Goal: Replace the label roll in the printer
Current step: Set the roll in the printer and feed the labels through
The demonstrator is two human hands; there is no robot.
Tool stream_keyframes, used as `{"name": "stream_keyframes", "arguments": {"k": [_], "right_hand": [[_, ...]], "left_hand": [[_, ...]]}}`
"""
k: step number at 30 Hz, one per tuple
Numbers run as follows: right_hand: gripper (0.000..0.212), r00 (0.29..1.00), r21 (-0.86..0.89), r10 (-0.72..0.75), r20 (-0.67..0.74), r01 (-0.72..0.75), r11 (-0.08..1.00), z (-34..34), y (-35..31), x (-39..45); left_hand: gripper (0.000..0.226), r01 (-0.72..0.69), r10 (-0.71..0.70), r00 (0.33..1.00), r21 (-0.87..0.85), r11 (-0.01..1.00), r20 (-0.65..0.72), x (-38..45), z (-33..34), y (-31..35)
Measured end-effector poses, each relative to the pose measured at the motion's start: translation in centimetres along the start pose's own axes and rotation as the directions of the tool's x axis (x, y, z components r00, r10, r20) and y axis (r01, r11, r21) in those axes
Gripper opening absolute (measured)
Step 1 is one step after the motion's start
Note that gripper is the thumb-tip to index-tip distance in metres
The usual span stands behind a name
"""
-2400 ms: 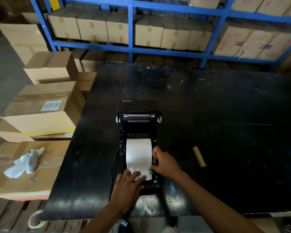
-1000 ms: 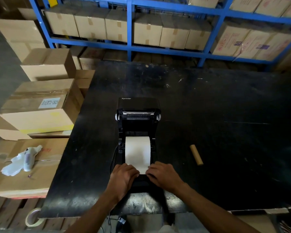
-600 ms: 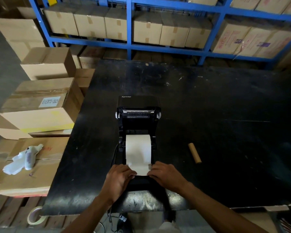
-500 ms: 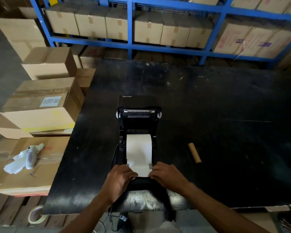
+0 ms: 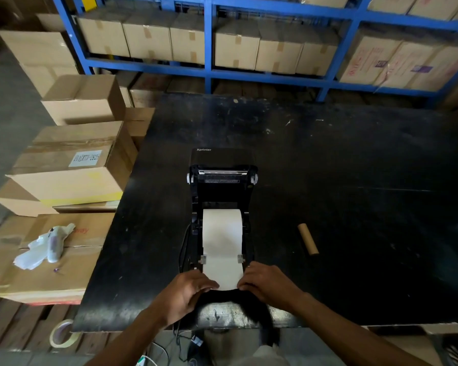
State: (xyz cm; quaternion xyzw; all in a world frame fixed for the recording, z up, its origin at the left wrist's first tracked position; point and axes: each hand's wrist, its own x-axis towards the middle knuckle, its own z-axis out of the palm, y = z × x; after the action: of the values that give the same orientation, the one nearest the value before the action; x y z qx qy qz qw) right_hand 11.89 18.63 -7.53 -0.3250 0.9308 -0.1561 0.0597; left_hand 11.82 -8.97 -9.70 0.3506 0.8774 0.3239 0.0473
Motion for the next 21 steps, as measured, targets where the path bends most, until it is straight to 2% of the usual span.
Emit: {"name": "stream_keyframes", "arguments": {"k": [7, 13, 21], "right_hand": [[0.034, 0.997, -0.075, -0.071, 0.039, 0.074, 0.994, 0.2, -0.9, -0.5], [0.027, 0.996, -0.116, -0.089, 0.002, 0.088, 0.989, 0.8, -0.9, -0.6], [0.010, 0.997, -0.091, -0.051, -0.056, 0.045, 0.995, 1.7, -1.1, -1.0]], "left_hand": [[0.023, -0.053, 0.053, 0.999, 0.019, 0.998, 0.012, -0.1, 0.3, 1.0], [0.022, -0.048, 0.048, 0.999, 0.062, 0.997, 0.000, 0.1, 0.5, 1.0], [0.018, -0.019, 0.045, 0.991, 0.196, 0.980, -0.130, 1.7, 1.4, 0.7]]}}
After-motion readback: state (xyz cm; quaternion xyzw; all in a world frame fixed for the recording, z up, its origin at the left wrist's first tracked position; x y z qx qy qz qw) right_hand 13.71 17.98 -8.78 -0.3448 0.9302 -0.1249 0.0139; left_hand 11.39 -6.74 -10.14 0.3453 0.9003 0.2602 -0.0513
